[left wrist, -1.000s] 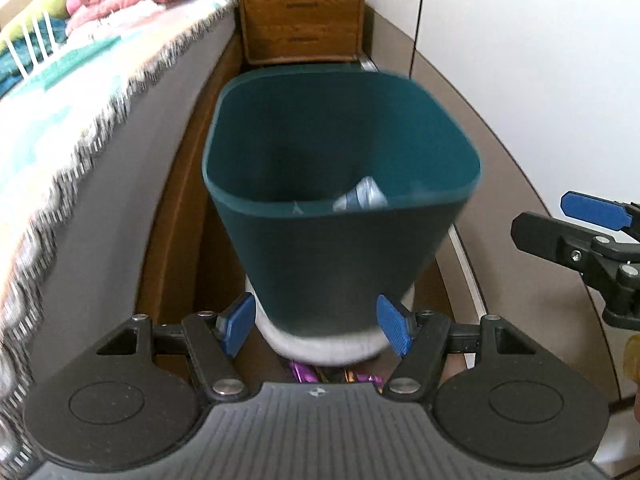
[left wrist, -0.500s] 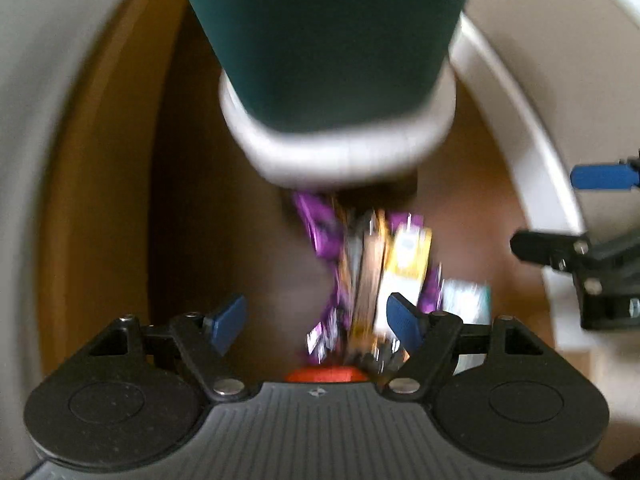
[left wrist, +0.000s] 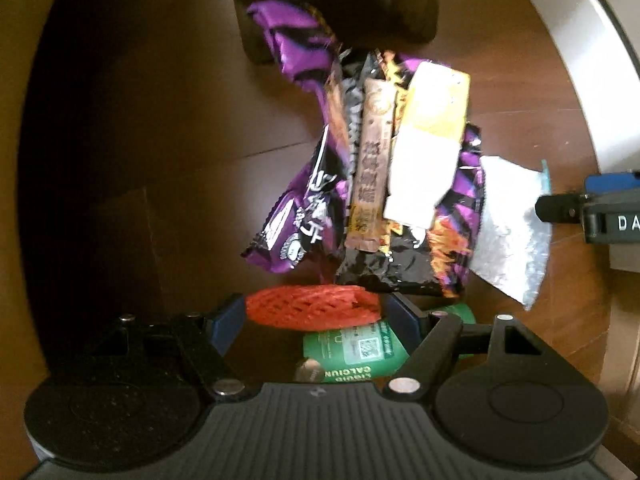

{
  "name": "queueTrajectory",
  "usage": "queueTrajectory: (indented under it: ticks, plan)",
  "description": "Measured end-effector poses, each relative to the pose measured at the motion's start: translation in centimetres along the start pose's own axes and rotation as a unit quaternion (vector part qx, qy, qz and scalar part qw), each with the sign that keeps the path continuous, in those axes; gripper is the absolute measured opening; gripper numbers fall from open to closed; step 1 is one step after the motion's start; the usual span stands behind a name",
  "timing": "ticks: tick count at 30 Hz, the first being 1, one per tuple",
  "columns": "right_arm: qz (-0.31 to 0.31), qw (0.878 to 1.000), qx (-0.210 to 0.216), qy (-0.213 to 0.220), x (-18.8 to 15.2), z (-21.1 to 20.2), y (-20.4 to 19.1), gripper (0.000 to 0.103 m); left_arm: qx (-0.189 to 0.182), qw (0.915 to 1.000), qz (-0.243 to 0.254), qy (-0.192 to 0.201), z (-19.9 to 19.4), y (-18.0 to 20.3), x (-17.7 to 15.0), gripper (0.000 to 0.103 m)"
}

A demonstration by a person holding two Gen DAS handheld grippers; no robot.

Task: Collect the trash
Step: 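Lower both tools back down to the trash pile, then grasp red mesh sleeve with left tool while right tool grasps bubble wrap, then lift both held items and carry them over the wastebasket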

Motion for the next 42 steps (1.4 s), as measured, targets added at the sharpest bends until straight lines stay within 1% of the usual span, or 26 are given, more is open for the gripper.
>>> queueTrajectory:
  ticks: [3, 6, 10, 12, 13, 14, 15, 16, 17, 18, 19, 20, 21, 22, 25, 29, 30, 33, 35, 36, 38, 40, 42]
  plan:
    - [0.006, 1.000, 0.003, -0.019, -0.5, 1.6, -0.3, 0.077, -0.001, 0.9998, -0.016, -0.012, 1.5, -0.5, 0.4, 0.077]
    - [-0.003, 0.999, -0.003, -0.038, -1.0, 3.1, -0.9, 0.075, -0.014, 0.9991, -0.031, -0.027, 3.3, -0.6, 0.6, 0.077]
    - [-0.014, 0.999, -0.011, -0.051, -1.2, 4.3, -1.5, 0.070, -0.017, 0.9989, -0.031, -0.030, 4.3, -0.8, 0.5, 0.076]
    - [-0.009, 0.998, -0.002, -0.056, -1.2, 4.6, -1.5, 0.064, -0.019, 0.9989, -0.028, -0.031, 4.6, -0.8, 0.4, 0.075]
    - [-0.004, 0.998, 0.003, -0.059, -1.2, 4.8, -1.4, 0.062, -0.020, 0.9990, -0.024, -0.031, 4.6, -0.8, 0.3, 0.068]
    - [0.007, 0.998, 0.010, -0.063, -1.2, 5.0, -1.1, 0.056, -0.019, 0.9991, -0.022, -0.032, 4.7, -0.7, 0.2, 0.064]
    - [0.015, 0.998, 0.013, -0.066, -1.2, 5.1, -0.9, 0.052, -0.020, 0.9989, -0.022, -0.037, 4.8, -0.7, 0.1, 0.055]
    - [0.019, 0.997, 0.013, -0.067, -1.3, 5.2, -0.7, 0.044, -0.022, 0.9987, -0.022, -0.040, 4.9, -0.7, 0.1, 0.051]
    - [0.020, 0.997, 0.012, -0.067, -1.3, 5.2, -0.6, 0.041, -0.022, 0.9987, -0.021, -0.042, 4.9, -0.6, 0.0, 0.049]
    - [0.020, 0.997, 0.009, -0.069, -1.3, 5.2, -0.4, 0.038, -0.019, 0.9988, -0.018, -0.042, 5.0, -0.3, 0.0, 0.041]
    - [0.020, 0.997, 0.006, -0.070, -1.3, 5.2, -0.3, 0.030, -0.018, 0.9988, -0.014, -0.044, 5.0, -0.1, -0.1, 0.033]
    - [0.020, 0.997, 0.005, -0.074, -1.2, 5.4, -0.1, 0.021, -0.017, 0.9987, -0.013, -0.047, 5.0, 0.0, -0.1, 0.031]
    - [0.017, 0.997, 0.002, -0.077, -1.1, 5.3, 0.1, 0.016, -0.017, 0.9985, -0.013, -0.050, 5.0, 0.1, -0.2, 0.028]
    - [0.012, 0.997, -0.002, -0.076, -1.0, 5.2, 0.0, 0.011, -0.021, 0.9983, -0.013, -0.053, 5.0, 0.2, -0.3, 0.021]
    - [0.003, 0.998, -0.001, -0.070, -0.9, 4.5, -0.1, 0.005, -0.029, 0.9975, -0.020, -0.061, 4.8, 0.1, -0.4, 0.015]
    - [-0.022, 0.997, -0.031, -0.065, -1.0, 2.6, -0.2, 0.002, -0.038, 0.9973, -0.023, -0.060, 3.6, -0.4, -0.4, 0.011]
    - [-0.022, 0.997, -0.037, -0.064, -1.1, 2.4, -0.6, 0.002, -0.040, 0.9971, -0.027, -0.059, 3.3, -0.6, -0.3, 0.011]
    - [-0.008, 0.998, -0.043, -0.054, -1.1, 0.5, 0.0, 0.002, -0.059, 0.9954, -0.046, -0.060, 1.6, -1.4, 0.0, 0.011]
    - [-0.007, 0.998, -0.049, -0.038, -1.1, -1.0, 0.3, 0.002, -0.065, 0.9952, -0.049, -0.055, 0.1, -1.8, 0.3, 0.011]
    - [-0.002, 0.996, -0.073, -0.042, -1.1, -1.8, 0.2, 0.002, -0.066, 0.9952, -0.051, -0.051, -1.0, -2.1, 0.6, 0.011]
    - [-0.004, 0.997, -0.077, -0.017, -1.2, -3.8, -0.2, 0.002, -0.068, 0.9957, -0.051, -0.037, -3.0, -2.3, 0.7, 0.011]
    - [-0.003, 0.997, -0.078, 0.012, -1.0, -5.9, -0.5, 0.002, -0.056, 0.9975, -0.042, -0.011, -5.1, -2.2, 0.8, 0.011]
    - [-0.001, 0.996, -0.079, 0.042, -0.8, -8.0, -0.9, 0.002, -0.055, 0.9976, -0.039, 0.017, -7.3, -2.2, 1.0, 0.011]
Point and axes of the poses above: each gripper's, at about its wrist camera, not at the fingertips, and z roughly the way its jaws point, y to its right, x to its top, the point moved 1 cm from there along z, roughly the way its jaws point, and after that the axes turned 6 degrees about -z, right-handed, at the moved point
